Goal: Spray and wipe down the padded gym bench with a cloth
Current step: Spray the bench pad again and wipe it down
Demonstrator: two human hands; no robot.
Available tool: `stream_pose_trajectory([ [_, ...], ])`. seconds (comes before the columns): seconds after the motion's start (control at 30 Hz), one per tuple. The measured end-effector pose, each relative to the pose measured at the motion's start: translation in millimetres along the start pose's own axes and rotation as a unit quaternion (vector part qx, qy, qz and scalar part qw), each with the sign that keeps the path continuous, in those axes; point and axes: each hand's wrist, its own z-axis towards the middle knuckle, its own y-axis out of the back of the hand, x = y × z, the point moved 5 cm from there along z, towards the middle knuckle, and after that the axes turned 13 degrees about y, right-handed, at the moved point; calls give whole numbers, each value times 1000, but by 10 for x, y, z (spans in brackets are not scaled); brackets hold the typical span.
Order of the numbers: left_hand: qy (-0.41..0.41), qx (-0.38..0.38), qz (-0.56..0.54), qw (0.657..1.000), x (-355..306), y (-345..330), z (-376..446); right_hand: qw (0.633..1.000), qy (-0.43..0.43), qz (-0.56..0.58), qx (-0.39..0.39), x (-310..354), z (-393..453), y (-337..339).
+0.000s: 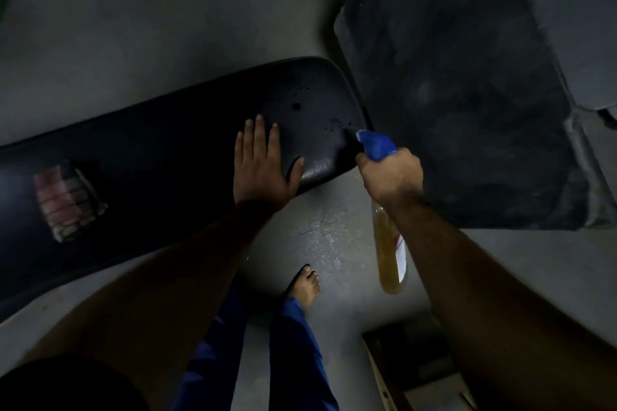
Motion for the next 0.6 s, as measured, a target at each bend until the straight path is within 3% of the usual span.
stream_pose_trajectory([
  [0.2,-3,3,-13,1000,10,21,-8,998,27,60,-15,64,-246,-194],
  [0.33,-15,35,-87,995,99,106,38,993,66,96,-4,198,-490,-407],
  [0.4,-12,15,-114,993,285,211,-12,993,80,92,10,257,-632,-561],
  [0.53,43,-73,-62,994,972,356,-254,993,99,48,40,380,-893,-930],
  [0.6,69,-71,-49,994,1239,335,-298,993,102,46,37,414,-980,-1095],
])
